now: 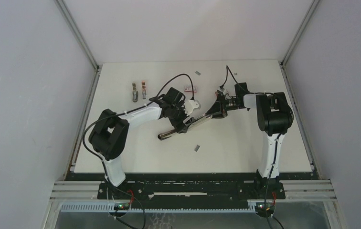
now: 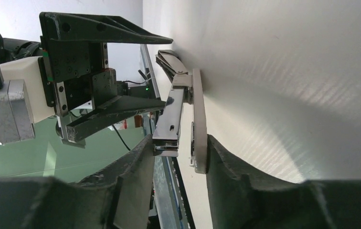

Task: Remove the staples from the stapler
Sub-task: Open the stapler at the center of the board, then place the stapler at the center of the board.

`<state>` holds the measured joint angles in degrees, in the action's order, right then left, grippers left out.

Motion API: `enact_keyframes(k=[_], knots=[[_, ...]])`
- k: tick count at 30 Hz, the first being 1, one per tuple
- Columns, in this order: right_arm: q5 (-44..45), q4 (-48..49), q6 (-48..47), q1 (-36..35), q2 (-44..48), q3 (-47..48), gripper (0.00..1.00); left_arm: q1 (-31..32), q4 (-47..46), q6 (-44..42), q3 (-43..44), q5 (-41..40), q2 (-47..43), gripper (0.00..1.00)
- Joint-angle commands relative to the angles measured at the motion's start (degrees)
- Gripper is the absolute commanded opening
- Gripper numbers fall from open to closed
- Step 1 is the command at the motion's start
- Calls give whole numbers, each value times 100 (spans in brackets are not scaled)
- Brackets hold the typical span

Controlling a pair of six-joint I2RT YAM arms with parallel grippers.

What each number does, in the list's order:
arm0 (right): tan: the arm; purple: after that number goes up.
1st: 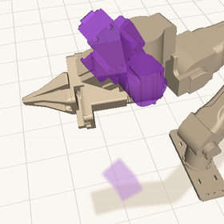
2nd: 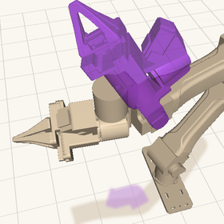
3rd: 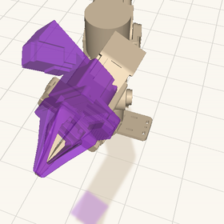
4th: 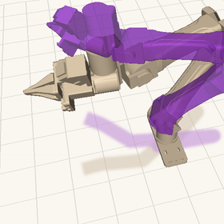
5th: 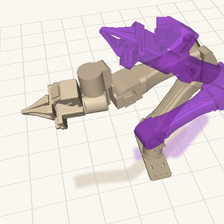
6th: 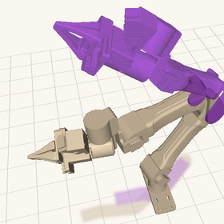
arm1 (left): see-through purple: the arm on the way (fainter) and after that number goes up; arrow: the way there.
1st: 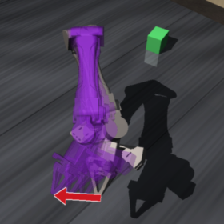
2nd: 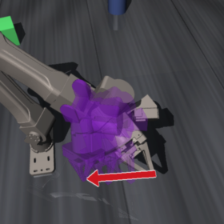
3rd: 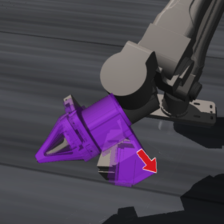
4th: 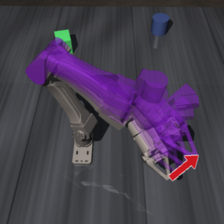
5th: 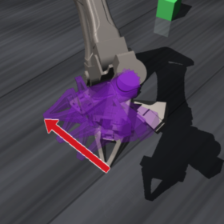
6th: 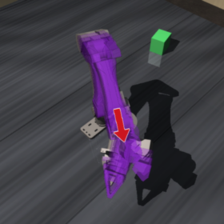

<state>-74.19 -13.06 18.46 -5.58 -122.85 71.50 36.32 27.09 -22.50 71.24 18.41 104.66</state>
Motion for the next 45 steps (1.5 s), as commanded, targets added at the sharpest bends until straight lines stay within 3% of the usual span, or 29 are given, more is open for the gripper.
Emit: enact_keyframes(k=[1, 11, 24, 37, 45], knots=[[35, 58, -257, 46, -79, 13, 43, 140, -54, 75, 367, 127, 86, 82], [492, -116, -450, 63, 72, 13, 56, 295, -57, 273, 579, -267, 391, 73], [1126, -350, -615, 131, 486, 13, 63, 404, 91, 449, 998, -560, 723, 64], [1395, -466, -651, 244, 709, 13, 64, 526, 256, 502, 1032, -863, 920, 29], [1465, -538, -720, 381, 1005, 13, 67, 360, 223, 491, 611, -1069, 474, 6]])
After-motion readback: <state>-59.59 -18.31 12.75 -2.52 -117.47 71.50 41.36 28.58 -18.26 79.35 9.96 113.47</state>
